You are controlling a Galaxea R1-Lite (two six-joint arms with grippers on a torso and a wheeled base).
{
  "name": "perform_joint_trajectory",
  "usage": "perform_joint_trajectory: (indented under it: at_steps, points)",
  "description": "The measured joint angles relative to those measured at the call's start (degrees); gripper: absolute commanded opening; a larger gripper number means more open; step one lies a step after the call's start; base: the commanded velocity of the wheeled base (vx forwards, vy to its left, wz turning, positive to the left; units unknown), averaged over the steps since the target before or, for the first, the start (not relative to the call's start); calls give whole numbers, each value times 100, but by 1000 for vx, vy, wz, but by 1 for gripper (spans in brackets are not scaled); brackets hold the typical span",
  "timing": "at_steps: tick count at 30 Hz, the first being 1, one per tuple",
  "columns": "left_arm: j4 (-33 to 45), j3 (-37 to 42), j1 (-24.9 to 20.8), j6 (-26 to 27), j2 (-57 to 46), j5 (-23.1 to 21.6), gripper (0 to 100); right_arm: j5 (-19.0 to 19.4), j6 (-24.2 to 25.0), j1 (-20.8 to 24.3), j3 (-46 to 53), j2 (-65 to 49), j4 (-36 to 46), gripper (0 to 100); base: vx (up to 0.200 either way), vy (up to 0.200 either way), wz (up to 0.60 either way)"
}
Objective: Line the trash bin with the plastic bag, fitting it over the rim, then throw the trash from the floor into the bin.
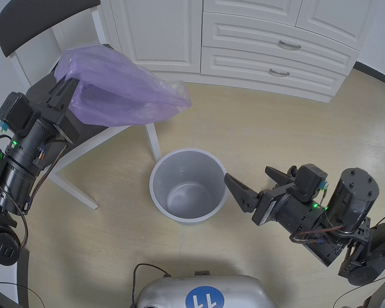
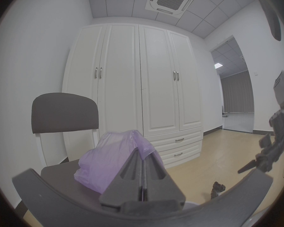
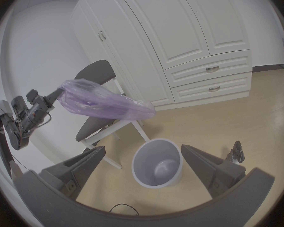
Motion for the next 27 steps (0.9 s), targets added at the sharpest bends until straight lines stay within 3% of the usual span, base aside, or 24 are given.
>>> perform_joint_trajectory:
  at_steps: [8, 16, 27]
  points:
    - [0, 62, -532, 82, -67, 283, 0, -15, 5, 6, 60, 755, -705, 100, 0, 0, 0]
    - [-5, -69, -1100, 79, -89, 1006, 0, -123, -11, -22, 35, 1576, -1459, 100, 0, 0, 0]
    - [-5, -91, -1664, 77, -215, 1083, 0, -146, -1, -85, -67, 2078, -1490, 100, 0, 0, 0]
